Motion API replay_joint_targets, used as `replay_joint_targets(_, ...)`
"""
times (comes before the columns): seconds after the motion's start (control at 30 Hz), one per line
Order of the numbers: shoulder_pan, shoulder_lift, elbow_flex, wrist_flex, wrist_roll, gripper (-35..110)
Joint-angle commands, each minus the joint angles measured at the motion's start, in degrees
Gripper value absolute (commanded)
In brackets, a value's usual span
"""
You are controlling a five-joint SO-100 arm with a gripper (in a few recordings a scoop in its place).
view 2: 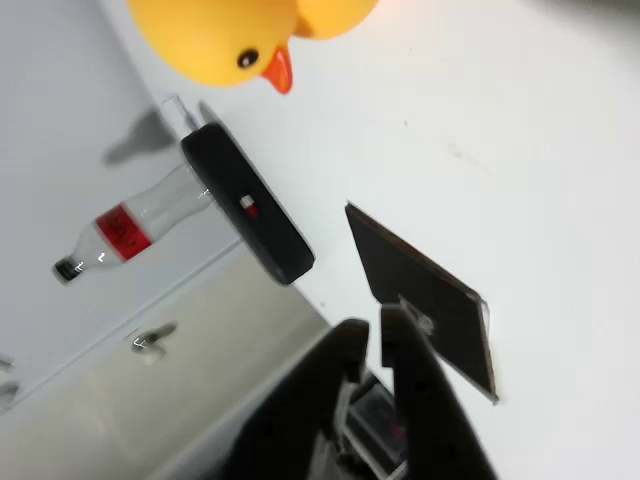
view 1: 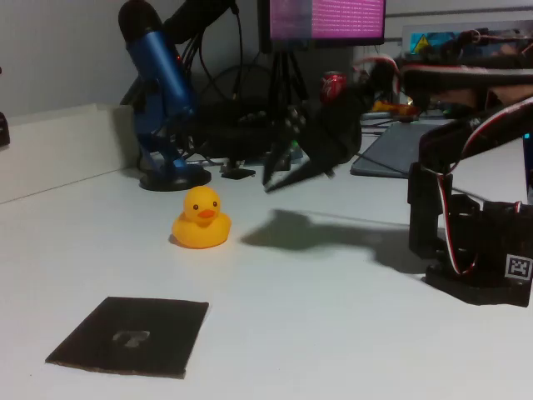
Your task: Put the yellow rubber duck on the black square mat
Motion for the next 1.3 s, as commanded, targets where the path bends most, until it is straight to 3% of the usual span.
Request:
replay_joint_targets(0.0, -0.18, -6.33, -9.67, -0.09, -0.53, 1)
replay_joint_targets(0.7, 0.09, -35.86, -56.16, 0.62, -0.7, 1)
replay_joint_targets(1.27, 11.69, -49.31, -64.86, 0.97, -0.97, 1)
